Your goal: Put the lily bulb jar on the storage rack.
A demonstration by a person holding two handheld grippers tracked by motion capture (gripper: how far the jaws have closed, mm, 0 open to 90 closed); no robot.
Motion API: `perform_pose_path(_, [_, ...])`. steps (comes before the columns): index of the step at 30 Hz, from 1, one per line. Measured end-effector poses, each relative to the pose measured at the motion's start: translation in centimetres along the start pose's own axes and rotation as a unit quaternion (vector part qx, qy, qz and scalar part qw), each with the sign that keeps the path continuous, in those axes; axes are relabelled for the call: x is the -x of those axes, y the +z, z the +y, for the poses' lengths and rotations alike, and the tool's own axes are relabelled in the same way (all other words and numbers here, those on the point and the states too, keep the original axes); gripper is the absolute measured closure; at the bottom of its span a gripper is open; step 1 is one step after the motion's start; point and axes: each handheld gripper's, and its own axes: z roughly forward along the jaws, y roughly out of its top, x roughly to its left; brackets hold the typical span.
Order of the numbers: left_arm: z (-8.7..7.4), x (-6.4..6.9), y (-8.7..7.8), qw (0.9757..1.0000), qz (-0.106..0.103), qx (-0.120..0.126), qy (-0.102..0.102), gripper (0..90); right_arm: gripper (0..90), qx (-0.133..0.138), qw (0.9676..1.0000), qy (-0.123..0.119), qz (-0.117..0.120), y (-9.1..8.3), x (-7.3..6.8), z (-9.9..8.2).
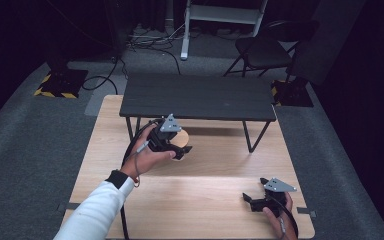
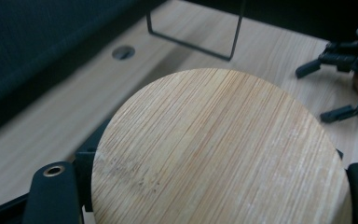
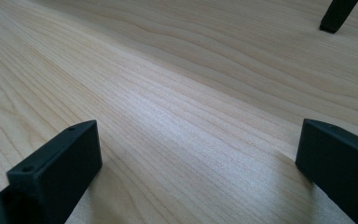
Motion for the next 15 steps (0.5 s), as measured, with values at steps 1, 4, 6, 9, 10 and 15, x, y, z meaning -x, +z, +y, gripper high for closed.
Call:
perform_pose_path(1, [0.6,-0.1,-0.1,1.0000,-0.002,-0.001,0.003,25.8,0.0,0.000,1.0000,0.000,0.000,0.0,0.0,0.0])
perform_pose_path(4, [1.7,-1.5,-0.4,0.9993,-0.032,0.008,-0.019,25.7,0.0,0.000,1.0000,0.000,0.000,0.0,0.0,0.0])
perform_pose_path(6, [3.6,-2.1,-0.5,0.9991,-0.040,0.006,-0.014,25.8,0.0,0.000,1.0000,0.000,0.000,0.0,0.0,0.0])
perform_pose_path(9, [5.1,-2.5,-0.5,0.9989,-0.044,0.006,-0.012,25.7,0.0,0.000,1.0000,0.001,0.000,0.0,0.0,0.0])
perform_pose_path(10, [5.9,-2.6,-0.5,0.9989,-0.047,0.005,-0.004,25.7,0.0,0.000,1.0000,0.001,0.000,0.0,0.0,0.0])
perform_pose_path(15, [8.0,-3.0,-0.4,0.9990,-0.043,0.004,0.008,25.7,0.0,0.000,1.0000,0.001,0.000,0.0,0.0,0.0])
